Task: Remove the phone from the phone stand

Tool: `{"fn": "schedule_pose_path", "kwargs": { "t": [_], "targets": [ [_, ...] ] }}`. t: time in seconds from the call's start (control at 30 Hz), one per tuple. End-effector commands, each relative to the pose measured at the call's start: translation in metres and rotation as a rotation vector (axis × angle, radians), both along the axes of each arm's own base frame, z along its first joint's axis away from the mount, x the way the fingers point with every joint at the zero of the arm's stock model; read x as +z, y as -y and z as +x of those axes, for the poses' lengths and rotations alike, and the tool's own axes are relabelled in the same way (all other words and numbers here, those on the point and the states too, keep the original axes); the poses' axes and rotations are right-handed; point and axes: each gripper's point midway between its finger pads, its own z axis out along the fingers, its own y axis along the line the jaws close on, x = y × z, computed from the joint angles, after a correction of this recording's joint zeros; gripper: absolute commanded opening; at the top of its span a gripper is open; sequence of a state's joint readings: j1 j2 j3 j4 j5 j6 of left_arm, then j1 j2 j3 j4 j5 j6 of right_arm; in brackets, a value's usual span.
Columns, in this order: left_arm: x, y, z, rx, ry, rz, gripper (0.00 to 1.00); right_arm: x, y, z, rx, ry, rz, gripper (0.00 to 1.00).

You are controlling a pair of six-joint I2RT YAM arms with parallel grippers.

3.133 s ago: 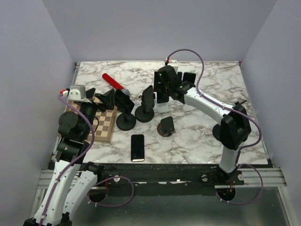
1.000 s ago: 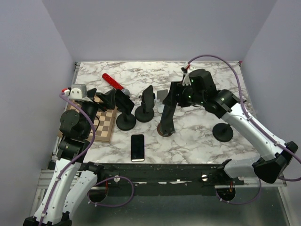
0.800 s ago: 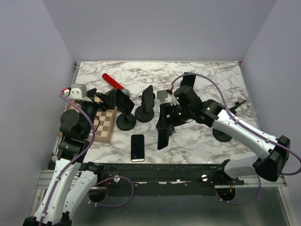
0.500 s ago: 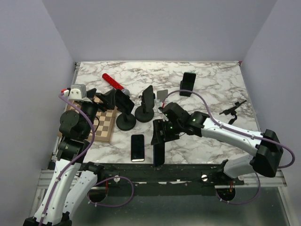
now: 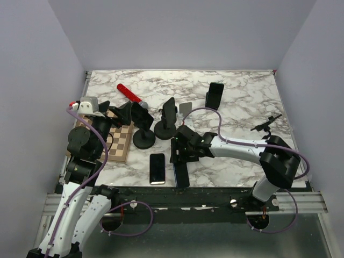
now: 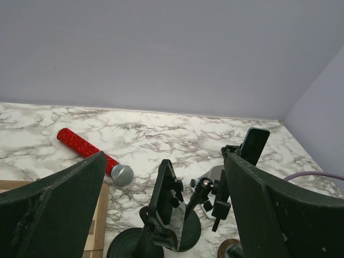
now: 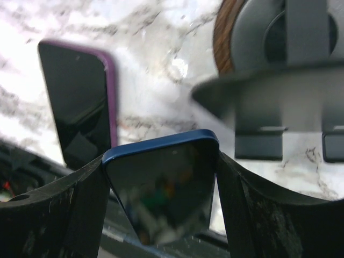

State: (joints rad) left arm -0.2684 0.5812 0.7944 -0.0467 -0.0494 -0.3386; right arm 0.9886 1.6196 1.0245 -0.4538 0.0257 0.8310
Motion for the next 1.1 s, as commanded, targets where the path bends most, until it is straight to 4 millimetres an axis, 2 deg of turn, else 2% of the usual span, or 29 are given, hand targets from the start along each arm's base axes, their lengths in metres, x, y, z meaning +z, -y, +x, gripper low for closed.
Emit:
{"fn": "schedule_pose_path", "kwargs": {
  "t": [0.0,0.13,0.33,0.43,0.63,0.8,0.93,1.07],
  "targets": [
    [0.001,-0.002,-0.001,0.007,0.008,-0.001,0.98,-0.018,0.001,0.031,-0.158,0.115,-0.049,0.01],
    [0.001,-0.002,-0.001,0.005,0.007,0.000,0.99,-0.031,0.012,0.040,-0.243,0.165,-0.106,0.01],
    [0.003,-0.002,-0.003,0.006,0.013,-0.001,0.98,-0.051,0.017,0.049,-0.314,0.178,-0.163,0.01],
    [0.003,-0.003,-0.003,0.006,0.013,-0.001,0.98,-0.057,0.024,0.057,-0.343,0.210,-0.216,0.01],
    [0.004,-0.004,-0.004,0.010,0.017,0.001,0.99,-0.064,0.024,0.069,-0.336,0.244,-0.292,0.01],
    [0.005,-0.005,-0.004,0.015,0.019,0.002,0.99,-0.067,0.015,0.049,-0.293,0.205,-0.295,0.01],
    [0.006,-0.004,-0.005,0.008,0.022,0.001,0.98,-0.069,0.014,0.037,-0.297,0.164,-0.288,0.11],
    [0.005,-0.004,-0.005,0.009,0.020,0.002,0.99,-0.064,0.005,0.026,-0.276,0.151,-0.254,0.16]
  ]
}}
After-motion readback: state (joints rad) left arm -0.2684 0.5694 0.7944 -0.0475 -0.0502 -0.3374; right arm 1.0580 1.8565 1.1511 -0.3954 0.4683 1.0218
